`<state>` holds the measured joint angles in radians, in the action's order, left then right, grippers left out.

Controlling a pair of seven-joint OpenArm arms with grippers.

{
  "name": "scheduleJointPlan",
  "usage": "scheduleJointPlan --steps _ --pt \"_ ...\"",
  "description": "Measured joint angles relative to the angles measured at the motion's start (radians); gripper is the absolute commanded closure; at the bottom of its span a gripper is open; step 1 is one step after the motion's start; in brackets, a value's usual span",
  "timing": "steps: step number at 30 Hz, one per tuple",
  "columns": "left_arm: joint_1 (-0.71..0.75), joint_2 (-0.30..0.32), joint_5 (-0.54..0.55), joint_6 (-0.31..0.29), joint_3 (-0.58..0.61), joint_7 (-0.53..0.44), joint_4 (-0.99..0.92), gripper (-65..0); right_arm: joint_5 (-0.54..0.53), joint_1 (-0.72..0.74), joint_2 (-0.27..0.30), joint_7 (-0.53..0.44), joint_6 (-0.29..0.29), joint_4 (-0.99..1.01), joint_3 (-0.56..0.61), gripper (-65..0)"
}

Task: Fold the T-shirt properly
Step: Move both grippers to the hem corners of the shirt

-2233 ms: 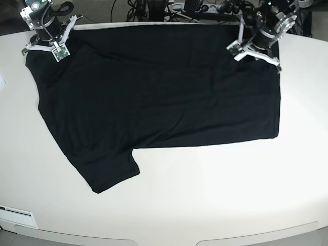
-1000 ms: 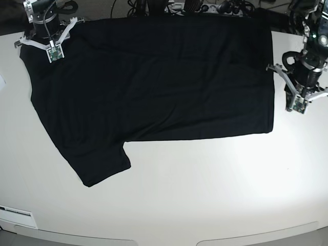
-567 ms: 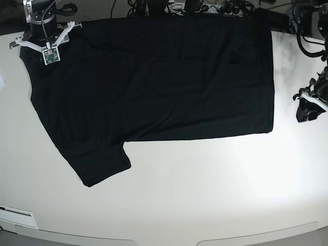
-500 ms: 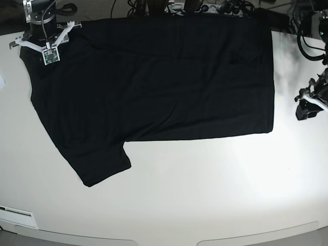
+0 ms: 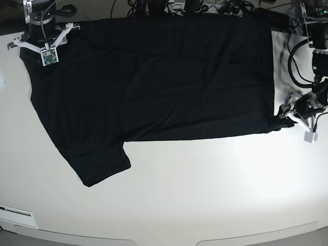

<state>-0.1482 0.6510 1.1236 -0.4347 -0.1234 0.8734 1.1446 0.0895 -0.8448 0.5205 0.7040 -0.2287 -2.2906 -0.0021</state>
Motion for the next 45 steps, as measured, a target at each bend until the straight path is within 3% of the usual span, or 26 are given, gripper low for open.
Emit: scheduleJointPlan --steps 10,11,13,14,18,24,28,30,32,35,39,45 --pt "-0.03 0.0 0.064 -0.038 0.137 0.017 0.005 -27.6 0.005 0.006 0.0 -0.017 -0.002 0.0 0.0 -27.4" --pt "-0.03 0.0 0.063 -0.037 0.137 0.017 0.005 -22.8 0.004 0.015 0.0 -0.015 0.016 0.0 0.0 -27.4" --pt "-0.03 0.0 0.061 0.001 0.138 0.021 0.005 -4.9 0.003 0.044 0.0 -0.019 0.034 0.0 0.0 -27.5" --pt "-0.03 0.0 0.044 0.011 0.138 0.022 0.004 0.0 0.005 0.062 -0.001 -0.028 0.037 0.0 0.0 -27.5" --pt "-0.03 0.0 0.011 0.011 0.138 0.026 0.006 0.0 -0.005 0.154 -0.001 -0.083 0.04 0.0 0.0 -27.4" --pt "-0.033 0.0 -0.006 0.006 0.138 0.027 0.007 0.0 -0.142 0.392 -0.003 -0.126 0.087 0.049 0.002 -27.5" --pt "-0.035 -0.003 -0.057 -0.015 0.138 0.024 0.011 0.0 -0.325 0.578 -0.004 -0.123 0.183 0.239 0.002 -27.9" --pt "-0.035 -0.003 -0.069 -0.016 0.138 0.022 0.011 0.0 -0.438 0.677 -0.007 -0.112 0.245 0.362 0.003 -31.9" --pt "-0.035 -0.002 -0.074 -0.016 0.138 0.016 0.011 0.0 -0.576 0.776 -0.008 -0.06 0.334 0.489 0.002 -36.8" --pt "-0.035 -0.003 -0.078 -0.016 0.138 0.017 0.012 0.0 -0.735 0.924 -0.008 0.031 0.454 0.679 0.003 -37.8" --pt "-0.035 -0.002 -0.077 -0.015 0.138 0.016 0.012 0.0 -0.837 1.103 -0.008 0.041 0.518 0.945 0.0 -37.8" --pt "-0.032 -0.002 -0.077 -0.016 0.137 0.015 0.012 0.0 -0.9 1.317 -0.008 0.055 0.625 1.33 -0.001 -37.7"
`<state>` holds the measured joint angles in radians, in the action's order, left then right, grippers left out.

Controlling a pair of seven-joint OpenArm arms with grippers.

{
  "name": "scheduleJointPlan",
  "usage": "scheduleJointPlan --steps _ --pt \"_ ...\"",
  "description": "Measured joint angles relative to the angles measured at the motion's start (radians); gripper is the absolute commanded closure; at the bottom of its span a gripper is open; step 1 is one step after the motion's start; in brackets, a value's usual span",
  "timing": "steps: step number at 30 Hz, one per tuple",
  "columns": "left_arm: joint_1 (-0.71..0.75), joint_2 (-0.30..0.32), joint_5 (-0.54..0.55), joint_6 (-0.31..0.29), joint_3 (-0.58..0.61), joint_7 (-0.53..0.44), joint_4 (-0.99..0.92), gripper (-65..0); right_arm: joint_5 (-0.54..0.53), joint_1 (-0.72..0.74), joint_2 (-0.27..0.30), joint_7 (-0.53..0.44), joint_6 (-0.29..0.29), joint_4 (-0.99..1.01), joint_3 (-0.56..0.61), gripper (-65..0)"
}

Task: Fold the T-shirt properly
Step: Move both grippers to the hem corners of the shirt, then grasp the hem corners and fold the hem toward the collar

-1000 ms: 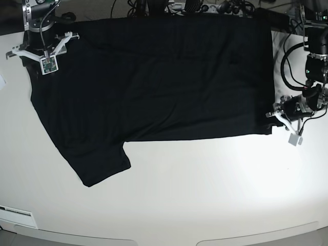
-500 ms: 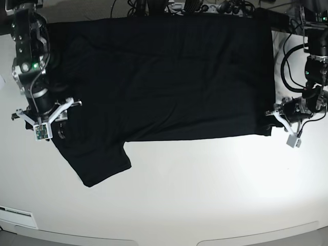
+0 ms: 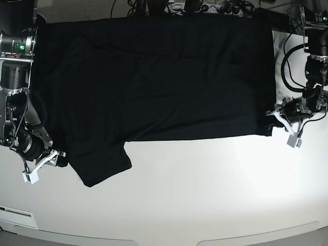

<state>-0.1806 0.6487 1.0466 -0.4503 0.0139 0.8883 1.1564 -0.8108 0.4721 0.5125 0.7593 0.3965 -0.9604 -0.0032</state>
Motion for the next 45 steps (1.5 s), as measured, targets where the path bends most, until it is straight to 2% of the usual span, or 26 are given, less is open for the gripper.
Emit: scheduleJointPlan --steps 6,10,12,16,17,18,21,24,25,27,29,32,35,37,42,45 --pt "0.0 0.0 -0.003 0.0 0.0 -0.006 0.0 0.0 -0.045 0.091 -0.016 0.008 0.106 0.249 0.0 -37.7" --pt "0.0 0.0 0.0 0.0 0.0 -0.007 0.0 0.0 -0.047 0.094 -0.041 0.001 0.114 0.257 -0.001 -37.7" --pt "0.0 0.0 0.0 0.0 0.0 -0.008 0.0 0.0 -0.047 0.094 -0.064 -0.002 0.147 0.257 -0.002 -37.7" --pt "0.0 0.0 0.0 0.0 0.0 -0.008 0.0 0.0 -0.054 0.094 -0.109 -0.008 0.171 0.257 -0.002 -37.5" --pt "0.0 0.0 0.0 0.0 0.0 -0.009 0.0 0.0 -0.054 0.095 -0.114 -0.009 0.171 0.257 -0.002 -35.5" --pt "0.0 0.0 0.0 0.0 0.0 -0.009 0.0 0.0 -0.053 0.096 -0.114 -0.008 0.171 0.257 -0.002 -30.1" --pt "0.0 0.0 -0.016 -0.045 0.0 -0.02 -0.001 0.0 -0.045 0.1 -0.112 0.031 0.198 0.259 -0.002 -1.5" --pt "0.0 0.0 -0.035 -0.082 0.0 -0.049 -0.004 0.0 -0.092 0.117 -0.109 0.111 0.201 0.261 -0.002 0.0" --pt "0.002 0.0 -0.06 -0.074 0.002 -0.093 -0.004 0.0 -0.12 0.122 -0.108 0.126 0.232 0.258 -0.002 0.0" --pt "0.003 -0.003 -0.145 -0.035 0.006 -0.188 -0.003 0.0 -0.214 0.124 -0.102 0.198 0.295 0.239 -0.001 0.0" --pt "-0.003 -0.005 -0.228 -0.023 0.006 -0.232 -0.002 0.0 -0.304 0.123 -0.091 0.265 0.295 0.234 0.0 0.0" --pt "-0.023 -0.005 -0.259 -0.029 0.006 -0.226 -0.003 0.0 -0.402 0.104 -0.053 0.294 0.296 0.233 0.001 0.0" --pt "-0.053 -0.004 -0.26 -0.037 0.008 -0.192 -0.009 0.0 -0.398 0.102 -0.027 0.319 0.293 0.206 0.0 0.0" --pt "-0.061 -0.003 -0.219 -0.068 0.01 -0.169 -0.013 0.0 -0.43 0.103 -0.02 0.351 0.293 0.173 0.001 0.0" --pt "-0.057 -0.003 -0.053 -0.24 0.012 -0.051 -0.016 0.0 -0.576 0.017 0.048 0.473 0.296 -0.002 0.003 0.0" --pt "-0.058 -0.002 0.053 -0.241 0.013 0.001 -0.014 0.0 -0.587 -0.089 0.113 0.491 0.296 -0.162 0.004 0.0"
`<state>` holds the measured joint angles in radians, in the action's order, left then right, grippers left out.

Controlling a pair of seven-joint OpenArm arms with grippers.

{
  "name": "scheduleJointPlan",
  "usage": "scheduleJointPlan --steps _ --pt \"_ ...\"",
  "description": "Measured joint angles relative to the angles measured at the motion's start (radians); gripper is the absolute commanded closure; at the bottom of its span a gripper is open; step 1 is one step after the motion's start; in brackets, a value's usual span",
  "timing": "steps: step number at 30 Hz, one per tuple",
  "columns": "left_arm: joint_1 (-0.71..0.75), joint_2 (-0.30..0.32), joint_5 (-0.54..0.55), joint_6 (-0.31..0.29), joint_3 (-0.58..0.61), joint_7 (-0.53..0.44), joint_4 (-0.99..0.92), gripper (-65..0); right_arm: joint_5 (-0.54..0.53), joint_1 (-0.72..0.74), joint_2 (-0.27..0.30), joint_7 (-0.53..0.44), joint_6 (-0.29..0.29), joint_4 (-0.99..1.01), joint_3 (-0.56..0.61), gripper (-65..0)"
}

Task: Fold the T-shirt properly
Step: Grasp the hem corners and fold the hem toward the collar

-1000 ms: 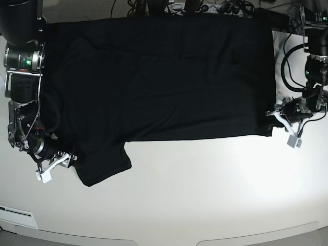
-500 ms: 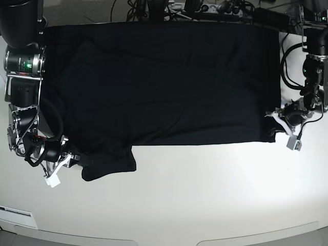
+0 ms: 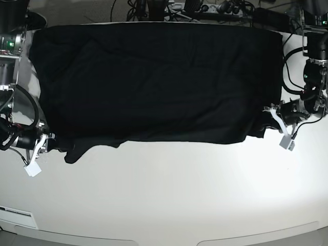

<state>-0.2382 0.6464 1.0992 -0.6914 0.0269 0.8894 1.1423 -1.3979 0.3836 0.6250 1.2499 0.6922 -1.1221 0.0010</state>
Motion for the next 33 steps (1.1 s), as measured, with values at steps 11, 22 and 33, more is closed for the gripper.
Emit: scheduleJointPlan --steps 11,22,33 --pt "0.025 0.048 0.32 0.002 0.0 0.269 0.201 0.0 0.206 -0.338 0.144 -0.087 0.001 -0.446 0.003 0.0" --pt "0.154 0.231 0.367 0.002 0.001 0.313 0.362 0.0 0.377 -0.39 0.149 -0.132 0.001 -0.528 0.003 0.0" --pt "0.16 0.274 0.364 0.002 0.001 0.42 0.367 0.0 0.094 -0.389 0.25 -0.132 -0.018 -0.534 0.003 0.0"
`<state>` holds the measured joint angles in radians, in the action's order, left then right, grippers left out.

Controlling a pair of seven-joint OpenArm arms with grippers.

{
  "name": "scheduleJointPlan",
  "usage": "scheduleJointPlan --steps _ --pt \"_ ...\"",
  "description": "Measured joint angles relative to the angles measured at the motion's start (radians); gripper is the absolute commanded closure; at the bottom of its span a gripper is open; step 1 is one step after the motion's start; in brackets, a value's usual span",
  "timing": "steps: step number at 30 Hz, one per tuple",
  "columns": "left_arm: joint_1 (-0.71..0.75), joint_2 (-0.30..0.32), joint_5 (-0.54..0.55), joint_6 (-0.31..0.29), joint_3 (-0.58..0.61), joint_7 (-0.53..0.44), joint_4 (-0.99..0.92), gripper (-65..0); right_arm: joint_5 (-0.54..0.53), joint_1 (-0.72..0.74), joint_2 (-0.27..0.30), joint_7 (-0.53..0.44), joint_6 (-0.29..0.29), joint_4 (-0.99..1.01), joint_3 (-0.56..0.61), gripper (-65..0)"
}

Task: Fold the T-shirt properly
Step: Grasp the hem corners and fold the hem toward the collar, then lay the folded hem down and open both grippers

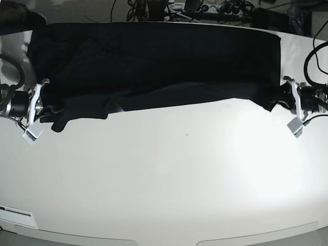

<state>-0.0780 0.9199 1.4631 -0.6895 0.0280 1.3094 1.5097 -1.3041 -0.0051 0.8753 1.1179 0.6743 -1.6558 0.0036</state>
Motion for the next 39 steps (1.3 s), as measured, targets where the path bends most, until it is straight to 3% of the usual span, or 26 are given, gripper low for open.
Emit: scheduleJointPlan --steps 5,9,16,21,27,29,35,38,39 --pt "0.003 0.001 0.0 0.0 0.0 0.028 0.009 0.0 -0.019 -0.004 0.0 0.09 0.018 0.0 0.0 0.0" --pt "0.034 0.009 -0.002 0.0 0.0 0.04 0.053 0.0 -0.095 -0.002 0.0 0.097 0.019 0.0 0.0 0.0" --pt "0.1 0.019 0.004 0.0 0.0 0.075 0.165 0.0 -0.089 -0.001 0.0 0.126 0.019 -0.001 0.0 0.0" --pt "0.1 0.05 0.004 0.0 0.0 0.076 0.166 0.0 -0.089 -0.001 0.0 0.216 0.019 -0.001 0.0 0.0" --pt "0.1 0.061 0.004 0.0 0.0 0.075 0.152 0.0 -0.072 -0.001 0.0 0.235 0.019 -0.001 0.0 0.0" --pt "0.1 0.061 -0.031 0.0 0.0 0.048 0.141 0.0 -0.029 -0.001 0.0 0.237 0.018 -0.001 0.0 0.0" --pt "0.1 0.058 -0.17 0.0 0.0 -0.057 0.09 0.0 -0.046 -0.001 -0.001 0.237 0.011 -0.001 0.0 0.0" --pt "0.1 0.058 -0.173 0.0 0.0 -0.057 0.061 0.0 -0.047 -0.001 -0.001 0.236 -0.007 -0.001 0.0 0.0" --pt "0.101 0.058 -0.158 0.0 0.0 -0.056 0.056 -2.0 -0.047 -0.001 -0.001 0.236 -0.012 -0.001 0.0 -4.1"
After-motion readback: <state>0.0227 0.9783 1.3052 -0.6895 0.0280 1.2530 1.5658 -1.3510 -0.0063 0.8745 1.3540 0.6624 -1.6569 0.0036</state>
